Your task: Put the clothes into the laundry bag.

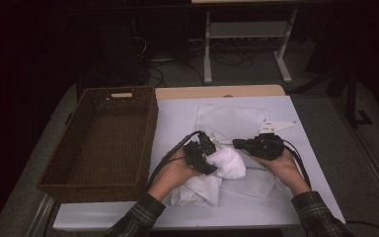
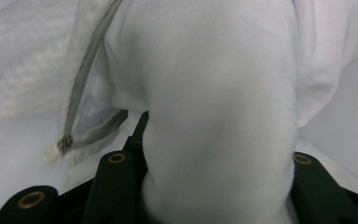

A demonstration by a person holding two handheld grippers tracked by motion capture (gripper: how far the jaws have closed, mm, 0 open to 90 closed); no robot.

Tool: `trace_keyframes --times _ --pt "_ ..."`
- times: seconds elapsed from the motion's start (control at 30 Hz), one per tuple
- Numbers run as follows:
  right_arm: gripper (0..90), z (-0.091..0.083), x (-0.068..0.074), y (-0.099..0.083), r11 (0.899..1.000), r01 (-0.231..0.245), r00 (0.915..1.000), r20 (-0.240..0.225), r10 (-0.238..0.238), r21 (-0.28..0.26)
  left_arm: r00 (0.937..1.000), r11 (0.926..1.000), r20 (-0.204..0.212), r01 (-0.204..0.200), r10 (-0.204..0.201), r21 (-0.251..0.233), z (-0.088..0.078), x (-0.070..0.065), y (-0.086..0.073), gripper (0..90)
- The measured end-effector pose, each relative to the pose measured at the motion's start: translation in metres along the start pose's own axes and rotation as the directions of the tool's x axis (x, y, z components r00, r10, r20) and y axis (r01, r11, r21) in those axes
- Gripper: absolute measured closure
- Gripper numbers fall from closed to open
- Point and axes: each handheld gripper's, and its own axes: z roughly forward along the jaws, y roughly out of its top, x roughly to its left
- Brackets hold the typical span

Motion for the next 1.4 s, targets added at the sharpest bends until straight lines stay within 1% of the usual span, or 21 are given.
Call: trace_keyframes --times 0.07,0.17,0.23,0.3,0.37,0.57,0.73,0.8,0.87,0.9,1.03,1.1,1.2,1.23,1.3,1.33,1.4 --pt "88.5 0.0 0.001 0.001 1.0 -0.005 1.0 -0.002 0.005 -0.005 0.9996 0.9998 -0.028 0.01 -0.01 0.015 0.001 0.004 -0.003 55.3" --pt "88.5 0.002 0.002 0.003 1.0 -0.003 1.0 0.0 0.003 -0.007 0.9997 0.9996 -0.007 0.025 -0.025 0.009 0.001 0.008 -0.005 55.2" --pt "88.5 0.003 0.003 0.004 1.0 -0.005 1.0 0.0 0.005 -0.009 0.9995 0.9995 0.0 0.03 -0.03 -0.001 0.001 0.007 -0.004 55.0" --pt "88.5 0.002 0.003 0.005 1.0 -0.012 0.9999 0.002 0.012 -0.017 0.9993 0.9993 0.017 0.035 -0.035 -0.012 0.001 0.006 -0.002 54.7" --pt "88.5 0.002 0.003 0.008 1.0 -0.013 0.9999 0.002 0.013 -0.023 0.9993 0.9994 0.022 0.031 -0.031 -0.011 0.001 0.004 0.002 54.7" --pt "88.5 0.0 0.006 0.013 0.999 -0.003 1.0 0.0 0.003 -0.034 0.9992 0.9992 0.016 0.038 -0.038 -0.009 0.005 0.003 0.013 54.4" --pt "88.5 -0.003 0.006 0.015 0.999 -0.005 1.0 0.0 0.005 -0.043 0.9985 0.9983 -0.002 0.055 -0.055 0.016 0.012 0.006 0.022 54.1" --pt "88.5 -0.004 0.007 0.016 0.999 -0.004 1.0 -0.003 0.004 -0.046 0.9973 0.9972 -0.003 0.073 -0.073 0.017 0.016 0.008 0.025 54.0" --pt "88.5 -0.005 0.008 0.017 0.999 -0.001 1.0 -0.003 0.001 -0.05 0.9966 0.9965 -0.006 0.083 -0.083 0.015 0.019 0.011 0.027 53.5" --pt "88.5 -0.006 0.009 0.018 0.999 0.002 1.0 -0.003 -0.002 -0.052 0.9954 0.9954 -0.008 0.095 -0.095 0.011 0.019 0.012 0.028 53.3" --pt "88.5 -0.007 0.01 0.019 0.998 0.005 1.0 -0.002 -0.005 -0.058 0.9882 0.9885 -0.027 0.15 -0.151 -0.013 0.02 0.015 0.033 52.5" --pt "88.5 -0.007 0.01 0.019 0.998 0.003 1.0 -0.001 -0.003 -0.057 0.9856 0.9857 -0.016 0.168 -0.168 -0.013 0.024 0.016 0.034 50.9" --pt "88.4 -0.006 0.01 0.018 0.999 -0.001 1.0 0.001 0.001 -0.046 0.9846 0.9846 -0.001 0.175 -0.175 -0.012 0.031 0.017 0.034 45.8" --pt "88.5 -0.006 0.009 0.017 0.999 0.002 1.0 0.001 -0.002 -0.045 0.9839 0.9837 0.002 0.179 -0.179 -0.021 0.032 0.016 0.034 43.7" --pt "88.5 -0.006 0.009 0.017 0.999 0.001 1.0 0.001 -0.001 -0.043 0.9847 0.9842 0.008 0.174 -0.174 -0.03 0.033 0.016 0.032 39.0" --pt "88.4 -0.006 0.009 0.016 0.999 0.0 1.0 0.001 0.001 -0.042 0.9854 0.9846 0.01 0.17 -0.17 -0.039 0.033 0.016 0.031 36.5" --pt "88.4 -0.006 0.009 0.016 0.999 0.001 1.0 0.003 -0.001 -0.04 0.9849 0.9828 0.01 0.173 -0.173 -0.064 0.031 0.016 0.029 31.1"
